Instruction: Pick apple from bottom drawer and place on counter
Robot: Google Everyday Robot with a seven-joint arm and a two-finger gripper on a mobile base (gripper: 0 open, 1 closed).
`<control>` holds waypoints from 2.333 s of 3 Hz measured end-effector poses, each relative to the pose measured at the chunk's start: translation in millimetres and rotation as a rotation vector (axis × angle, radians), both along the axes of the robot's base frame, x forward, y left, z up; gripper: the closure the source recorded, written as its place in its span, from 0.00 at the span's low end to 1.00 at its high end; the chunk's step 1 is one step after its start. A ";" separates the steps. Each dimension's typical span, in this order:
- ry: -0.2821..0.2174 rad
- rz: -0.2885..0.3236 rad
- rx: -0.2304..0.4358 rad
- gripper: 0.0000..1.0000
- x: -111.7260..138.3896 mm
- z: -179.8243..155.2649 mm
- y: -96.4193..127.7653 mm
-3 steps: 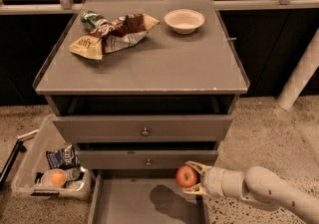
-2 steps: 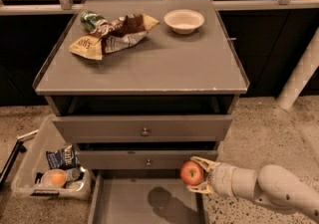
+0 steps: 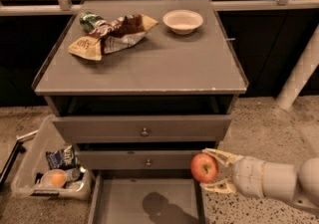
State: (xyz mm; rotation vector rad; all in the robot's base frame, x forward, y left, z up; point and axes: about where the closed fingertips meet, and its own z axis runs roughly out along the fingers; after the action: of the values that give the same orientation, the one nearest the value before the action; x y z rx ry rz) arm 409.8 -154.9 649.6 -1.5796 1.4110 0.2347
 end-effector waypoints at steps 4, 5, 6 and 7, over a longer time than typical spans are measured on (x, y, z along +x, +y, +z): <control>-0.177 0.105 0.021 1.00 -27.3 136.3 12.8; -0.165 0.158 -0.014 1.00 4.6 174.9 24.9; -0.115 0.207 -0.001 1.00 47.9 202.0 43.9; -0.121 0.278 0.049 1.00 103.6 231.0 75.9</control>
Offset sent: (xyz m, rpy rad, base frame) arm -0.0592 0.0056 0.1676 0.0445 -0.2878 0.0592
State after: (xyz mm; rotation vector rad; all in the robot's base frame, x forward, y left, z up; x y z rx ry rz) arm 513.4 -79.0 880.6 -1.7180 1.0836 0.3302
